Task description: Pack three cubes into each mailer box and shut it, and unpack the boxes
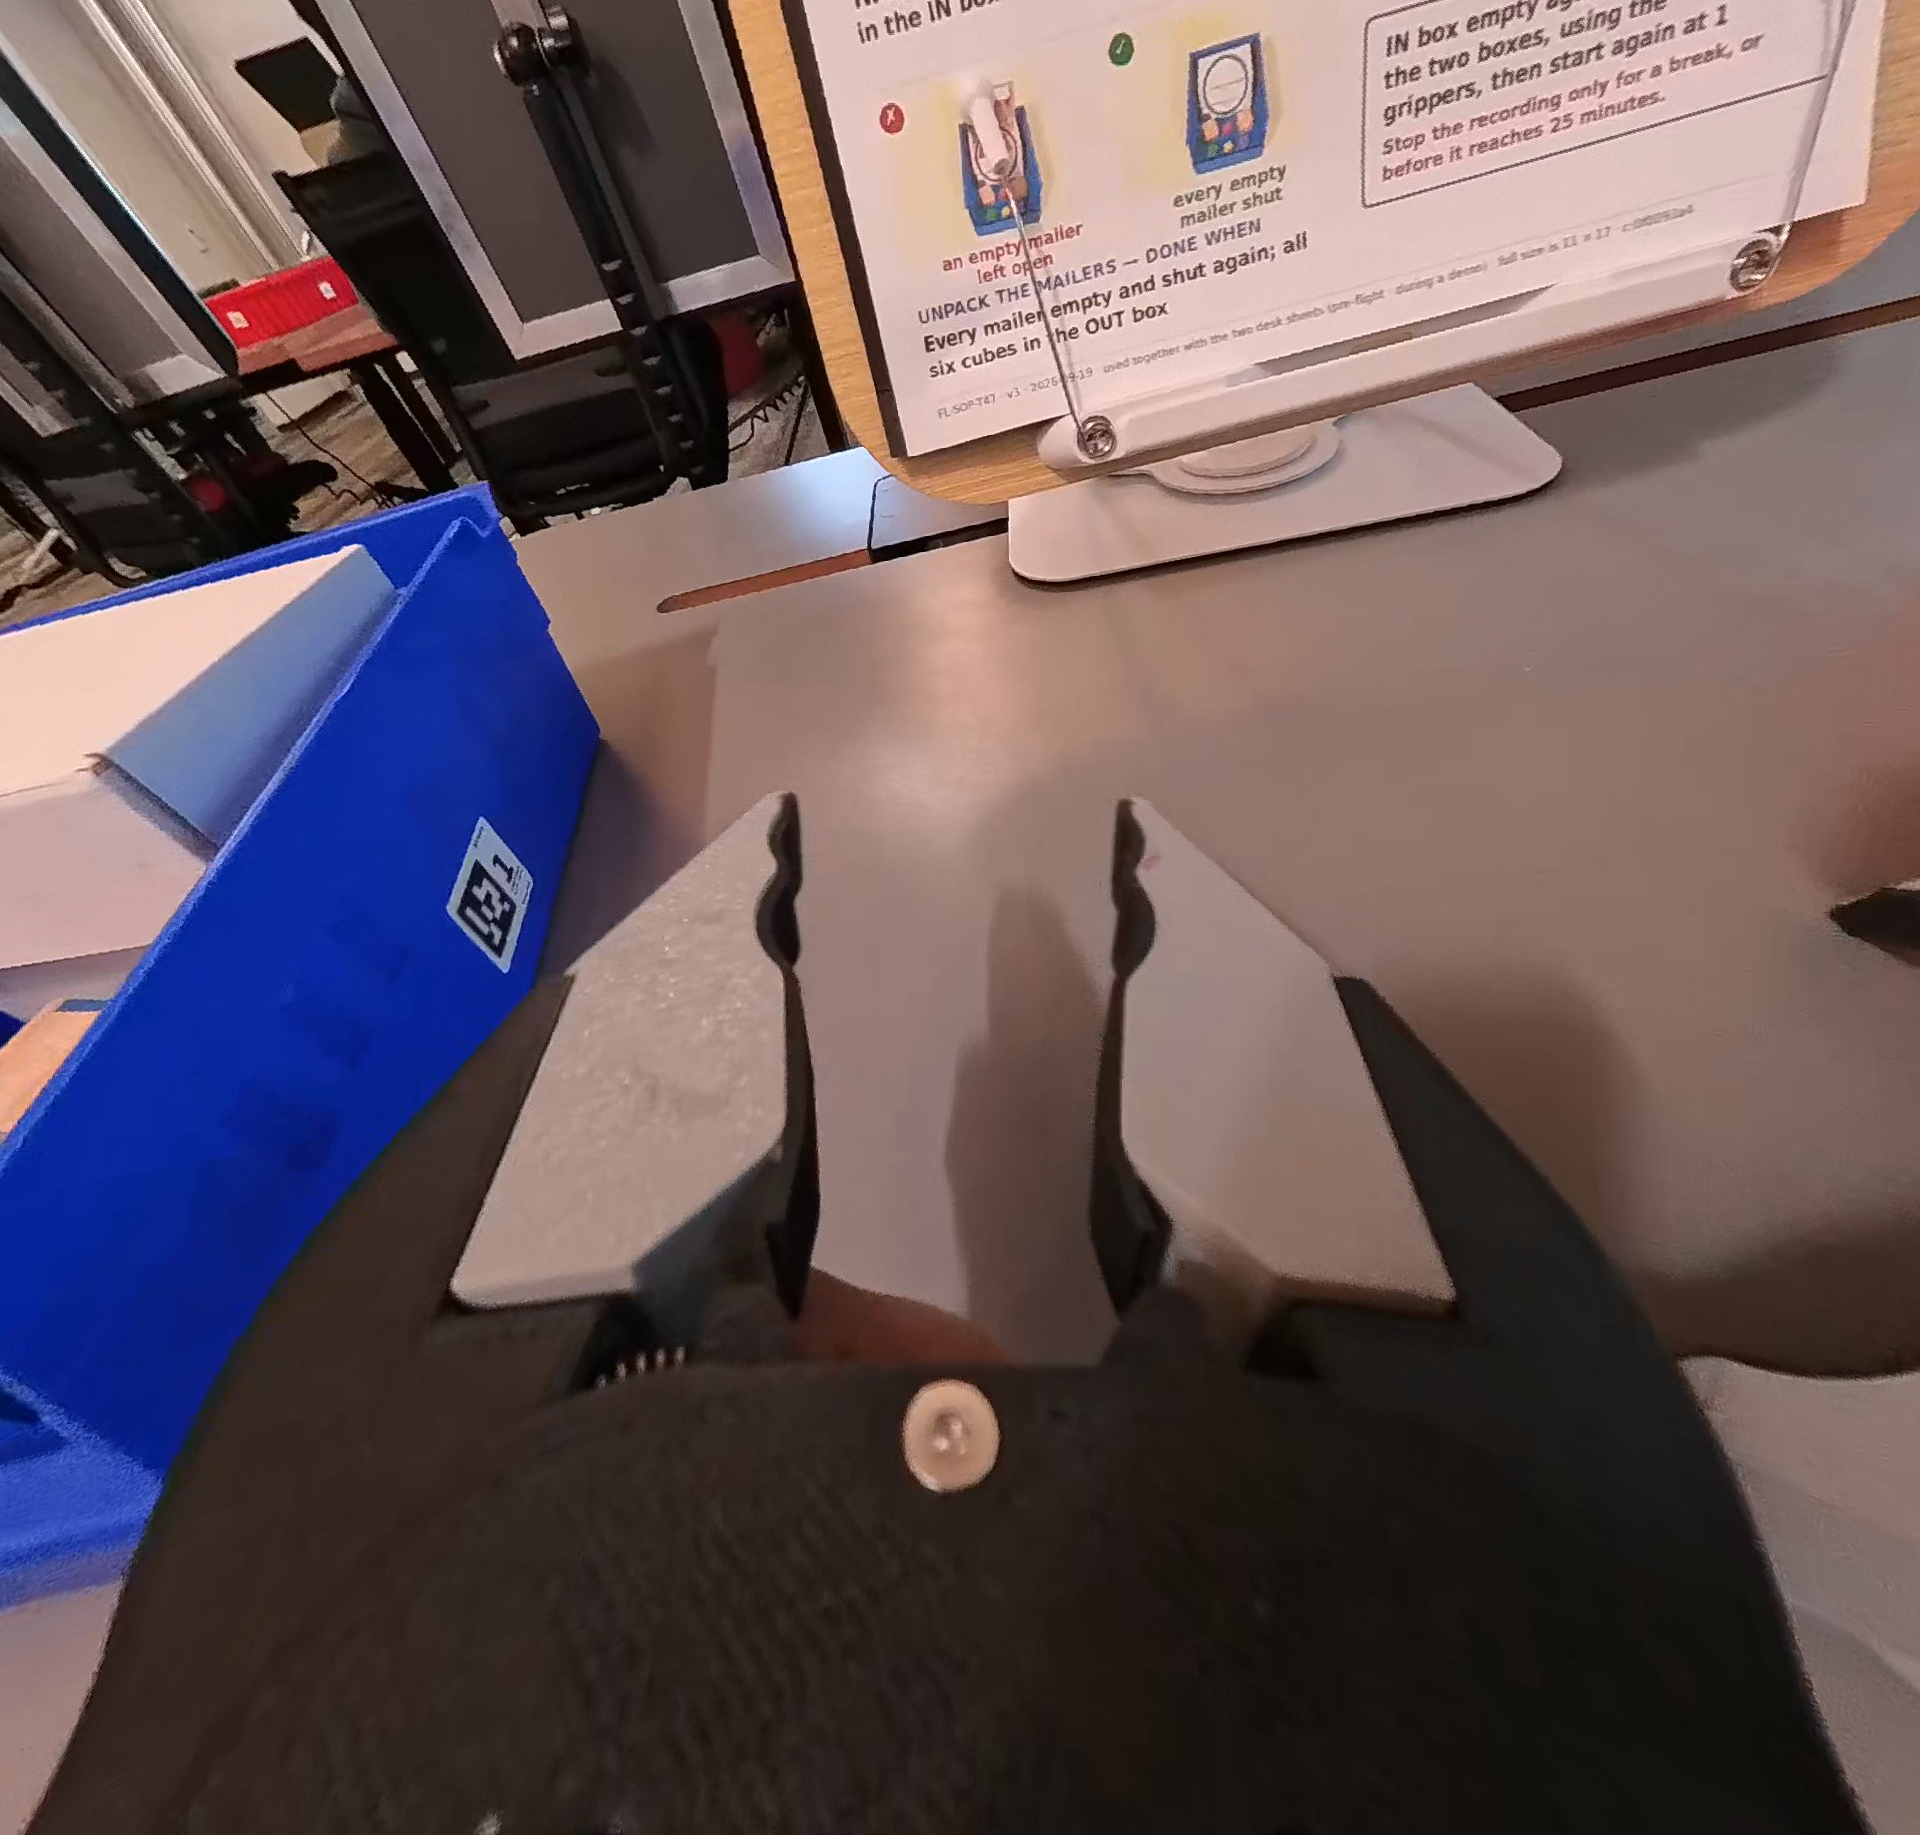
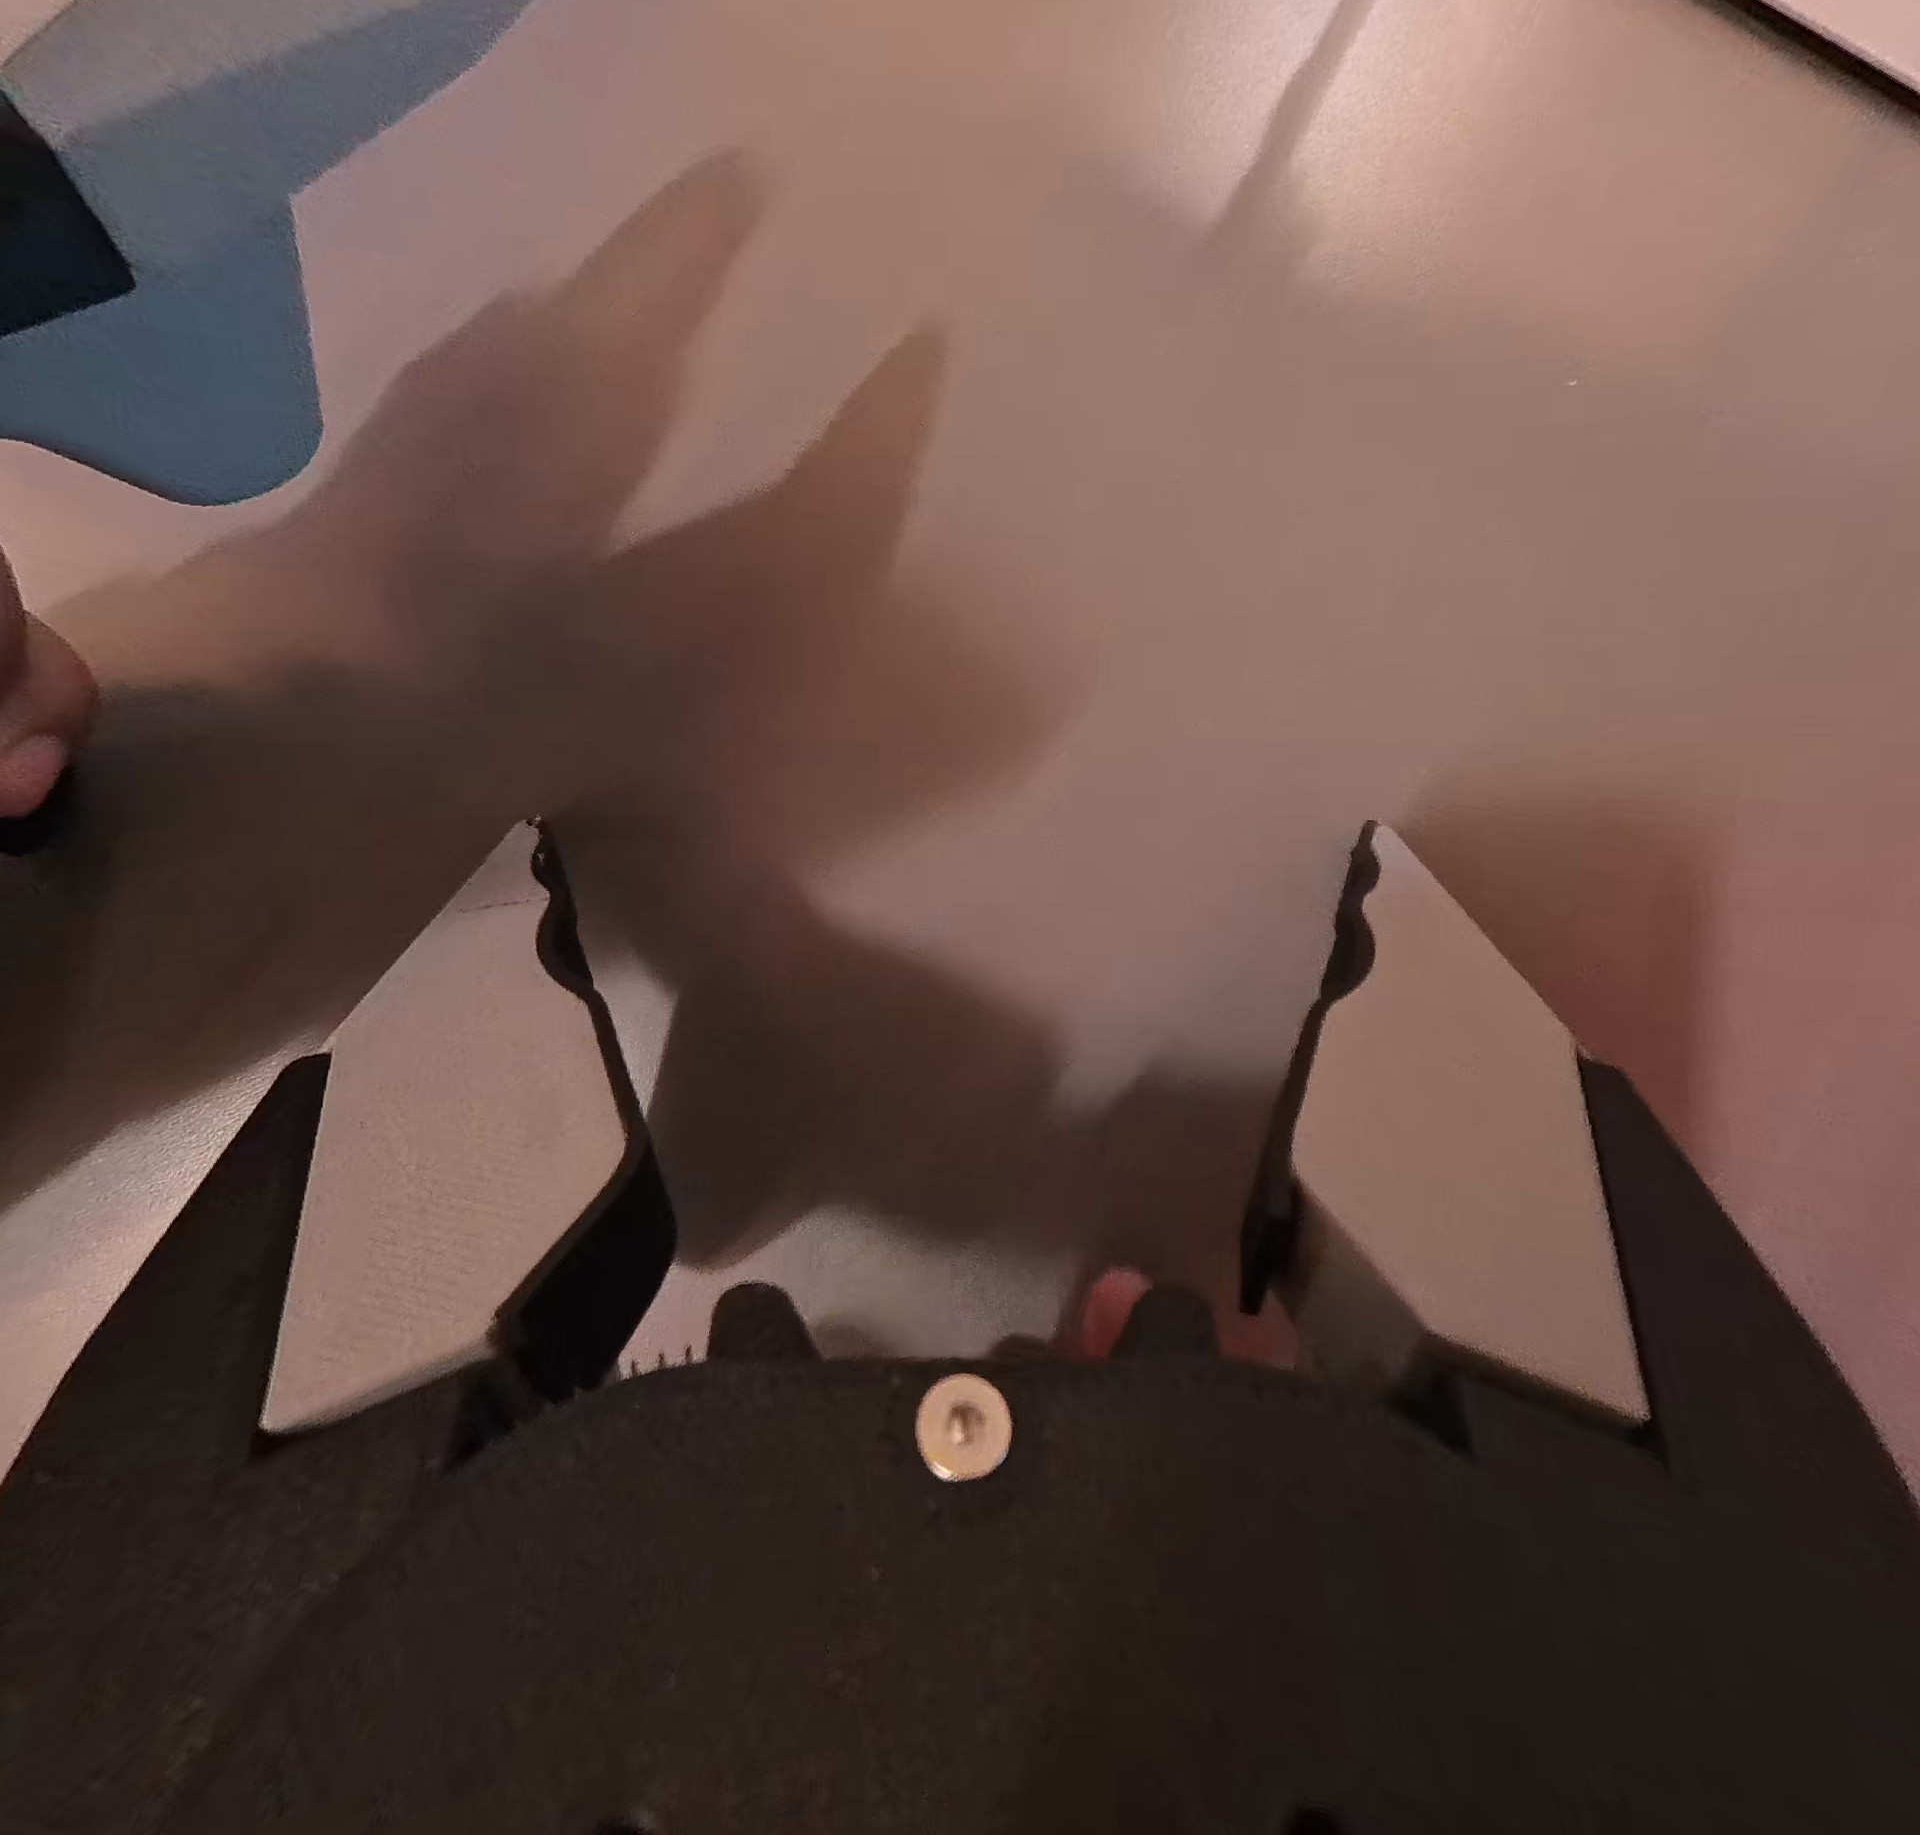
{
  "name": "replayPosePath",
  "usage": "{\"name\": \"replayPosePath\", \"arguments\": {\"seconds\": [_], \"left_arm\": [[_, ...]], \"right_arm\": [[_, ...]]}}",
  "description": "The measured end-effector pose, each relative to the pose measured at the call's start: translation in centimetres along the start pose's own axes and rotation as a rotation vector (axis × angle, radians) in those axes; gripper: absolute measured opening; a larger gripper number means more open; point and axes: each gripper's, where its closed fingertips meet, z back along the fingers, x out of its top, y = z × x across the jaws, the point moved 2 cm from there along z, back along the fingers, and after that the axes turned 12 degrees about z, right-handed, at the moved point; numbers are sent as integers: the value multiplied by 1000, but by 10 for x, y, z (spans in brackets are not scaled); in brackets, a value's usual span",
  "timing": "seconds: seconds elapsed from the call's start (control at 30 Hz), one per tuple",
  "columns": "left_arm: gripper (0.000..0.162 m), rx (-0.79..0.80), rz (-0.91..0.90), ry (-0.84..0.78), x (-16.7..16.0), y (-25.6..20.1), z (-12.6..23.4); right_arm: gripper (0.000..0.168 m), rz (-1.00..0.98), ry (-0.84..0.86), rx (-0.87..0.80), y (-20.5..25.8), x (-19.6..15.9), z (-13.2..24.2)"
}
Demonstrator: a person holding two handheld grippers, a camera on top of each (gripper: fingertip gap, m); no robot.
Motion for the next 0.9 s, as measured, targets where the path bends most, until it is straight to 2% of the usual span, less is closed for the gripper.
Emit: {"name": "replayPosePath", "arguments": {"seconds": [0.17, 0.27, 0.9], "left_arm": [[63, 8, 0, -5, 1, 3, 0], [66, 14, 9, -7, 1, 6, 0], [65, 59, -26, -58, 6, 8, 3]], "right_arm": [[148, 16, 6, 18, 3, -1, 0], [157, 40, 16, 42, 8, -1, -2], [157, 40, 16, 44, 8, -1, -2]]}}
